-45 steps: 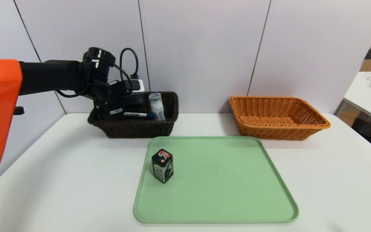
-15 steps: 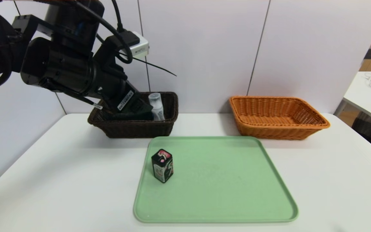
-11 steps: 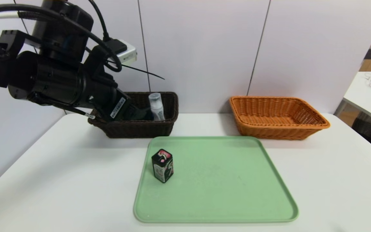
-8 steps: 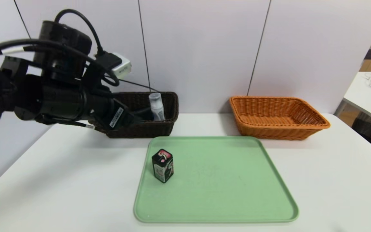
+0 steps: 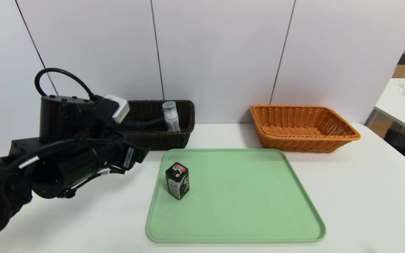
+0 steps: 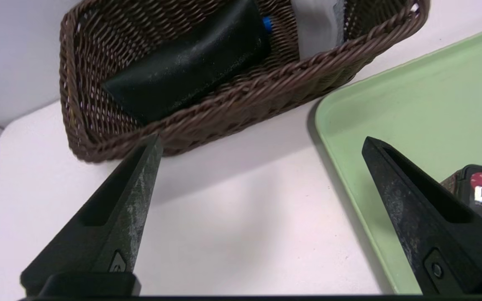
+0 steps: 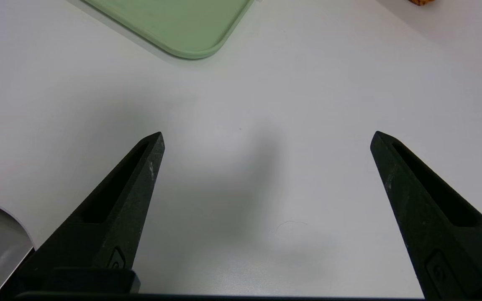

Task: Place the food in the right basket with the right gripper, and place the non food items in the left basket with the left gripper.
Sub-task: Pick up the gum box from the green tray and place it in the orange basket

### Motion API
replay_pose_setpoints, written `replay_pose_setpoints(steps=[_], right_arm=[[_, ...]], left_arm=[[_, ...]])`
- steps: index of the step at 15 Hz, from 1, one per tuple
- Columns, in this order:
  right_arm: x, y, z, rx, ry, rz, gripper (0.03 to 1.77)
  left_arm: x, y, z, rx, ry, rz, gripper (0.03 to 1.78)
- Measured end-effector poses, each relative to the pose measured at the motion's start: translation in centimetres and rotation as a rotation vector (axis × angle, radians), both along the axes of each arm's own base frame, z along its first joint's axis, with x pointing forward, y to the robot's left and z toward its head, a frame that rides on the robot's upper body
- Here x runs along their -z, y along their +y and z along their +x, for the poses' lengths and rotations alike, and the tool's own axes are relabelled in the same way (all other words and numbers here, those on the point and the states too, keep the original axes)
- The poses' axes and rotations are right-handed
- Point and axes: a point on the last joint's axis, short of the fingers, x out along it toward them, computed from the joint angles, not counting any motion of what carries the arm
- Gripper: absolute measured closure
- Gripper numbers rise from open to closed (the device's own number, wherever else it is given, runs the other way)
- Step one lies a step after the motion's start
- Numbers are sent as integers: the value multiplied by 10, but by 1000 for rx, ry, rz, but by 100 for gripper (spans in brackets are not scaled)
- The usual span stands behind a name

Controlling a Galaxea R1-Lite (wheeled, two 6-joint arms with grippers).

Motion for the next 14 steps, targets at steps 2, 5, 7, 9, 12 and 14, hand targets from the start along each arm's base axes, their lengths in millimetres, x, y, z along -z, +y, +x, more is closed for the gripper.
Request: replay_pose_setpoints(steps=[2,5,7,9,12,14], right_arm=[[-1,0,0,-2,-3,-1,10],[-2,0,0,-7,-9,-11,10],[-2,0,0,-6,-9,-11,10],[-2,0,0,-6,-8,-11,10],[-2,0,1,-5,-7,-11,10],[-2,0,1,-4,-7,-12,10]], left_arm=[[11,2,-10,-13,7,-8,12],[25,3,-26,5,22,-18,12],[36,2,-36,17,46,-34,12],[45,1,-41,21,50,-49,12],[57,-2,-38,12,9,-74,12],[66,-6,-32,-6,-31,-87,12]])
